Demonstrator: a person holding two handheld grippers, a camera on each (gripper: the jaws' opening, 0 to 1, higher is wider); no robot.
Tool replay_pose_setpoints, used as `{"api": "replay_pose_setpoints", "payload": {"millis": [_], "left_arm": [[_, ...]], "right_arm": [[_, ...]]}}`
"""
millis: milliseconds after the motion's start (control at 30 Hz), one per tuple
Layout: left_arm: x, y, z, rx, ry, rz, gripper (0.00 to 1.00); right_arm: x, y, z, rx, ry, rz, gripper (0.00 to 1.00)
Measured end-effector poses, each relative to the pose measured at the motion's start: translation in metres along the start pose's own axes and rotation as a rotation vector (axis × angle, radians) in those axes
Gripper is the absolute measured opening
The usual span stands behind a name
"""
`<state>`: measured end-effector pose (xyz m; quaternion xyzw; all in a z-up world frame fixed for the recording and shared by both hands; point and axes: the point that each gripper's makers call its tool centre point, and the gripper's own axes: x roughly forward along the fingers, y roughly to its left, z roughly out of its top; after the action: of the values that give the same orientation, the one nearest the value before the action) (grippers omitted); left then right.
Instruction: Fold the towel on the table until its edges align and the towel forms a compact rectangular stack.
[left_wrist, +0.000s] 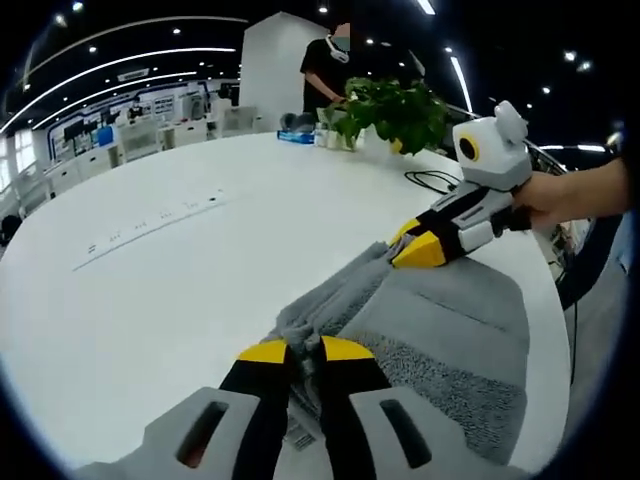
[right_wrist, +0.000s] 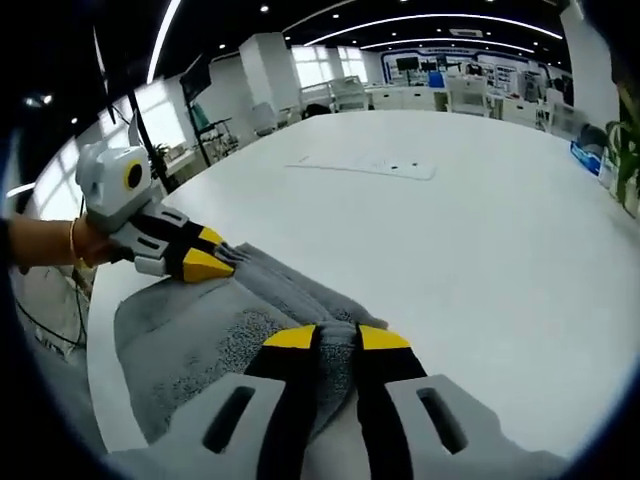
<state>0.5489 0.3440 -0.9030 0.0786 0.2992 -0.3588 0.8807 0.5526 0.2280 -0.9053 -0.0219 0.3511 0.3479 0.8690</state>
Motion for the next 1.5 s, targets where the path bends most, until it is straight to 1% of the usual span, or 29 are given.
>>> {"api": "replay_pose_setpoints", "payload": {"millis": [100,267,467,567,600,667,700,767,800,833,867,900,933,967,1100,1167,1200,1333,1433,1500], "left_arm": [[0.006,0.009,0.005,-0.001,-0.007,0.020,0.09],[0.010,0.015,0.011,-0.003,-0.018,0.039,0.09],[0.009,0.015,0.013,0.012,-0.025,0.053,0.09],[0.009,0.015,0.013,0.007,-0.021,0.057,0.09],[0.008,0.015,0.013,-0.007,-0.019,0.057,0.09],[0.007,0.015,0.013,-0.011,-0.018,0.054,0.10],[0.007,0.015,0.014,-0.017,-0.019,0.054,0.10],[0.005,0.015,0.015,-0.008,-0.029,0.052,0.12],[0.003,0.017,0.017,-0.036,-0.047,0.059,0.13],[0.000,0.020,0.020,-0.067,-0.063,0.076,0.18],[-0.004,0.024,0.024,-0.067,-0.080,0.100,0.23],[-0.006,0.025,0.025,-0.074,-0.079,0.107,0.29],[-0.008,0.024,0.026,-0.077,-0.081,0.104,0.35],[-0.012,0.022,0.028,-0.081,-0.088,0.099,0.39],[-0.020,0.020,0.030,-0.070,-0.084,0.096,0.49],[-0.026,0.020,0.030,-0.095,-0.082,0.096,0.56],[-0.031,0.019,0.032,-0.108,-0.091,0.097,0.60],[-0.047,0.011,0.041,-0.089,-0.121,0.097,0.64],[-0.063,0.003,0.051,-0.078,-0.150,0.093,0.66],[-0.071,-0.003,0.055,-0.083,-0.168,0.084,0.68]], "right_arm": [[0.009,-0.006,0.008,-0.027,0.008,-0.028,0.12],[0.016,-0.013,0.016,-0.010,-0.016,-0.060,0.12],[0.014,-0.009,0.017,-0.001,-0.031,-0.078,0.11],[0.012,-0.007,0.018,0.001,-0.058,-0.105,0.12],[0.011,-0.007,0.019,0.003,-0.063,-0.128,0.12],[0.011,-0.008,0.021,-0.024,-0.065,-0.148,0.13],[0.012,-0.011,0.023,-0.020,-0.065,-0.151,0.13],[0.010,-0.015,0.025,0.049,-0.073,-0.170,0.14],[0.008,-0.016,0.028,0.077,-0.084,-0.176,0.15],[0.005,-0.016,0.031,0.080,-0.100,-0.172,0.16],[0.002,-0.015,0.034,0.072,-0.121,-0.163,0.17],[-0.001,-0.015,0.035,0.072,-0.126,-0.162,0.19],[-0.003,-0.014,0.037,0.071,-0.131,-0.161,0.21],[-0.005,-0.013,0.040,0.066,-0.144,-0.157,0.23],[-0.018,-0.006,0.047,0.057,-0.165,-0.139,0.33],[-0.023,-0.006,0.051,0.050,-0.177,-0.132,0.36],[-0.027,-0.004,0.053,0.045,-0.184,-0.127,0.38],[-0.043,0.003,0.056,0.027,-0.200,-0.116,0.46],[-0.054,0.006,0.055,0.038,-0.215,-0.104,0.49],[-0.063,0.010,0.052,0.045,-0.219,-0.101,0.50]]}}
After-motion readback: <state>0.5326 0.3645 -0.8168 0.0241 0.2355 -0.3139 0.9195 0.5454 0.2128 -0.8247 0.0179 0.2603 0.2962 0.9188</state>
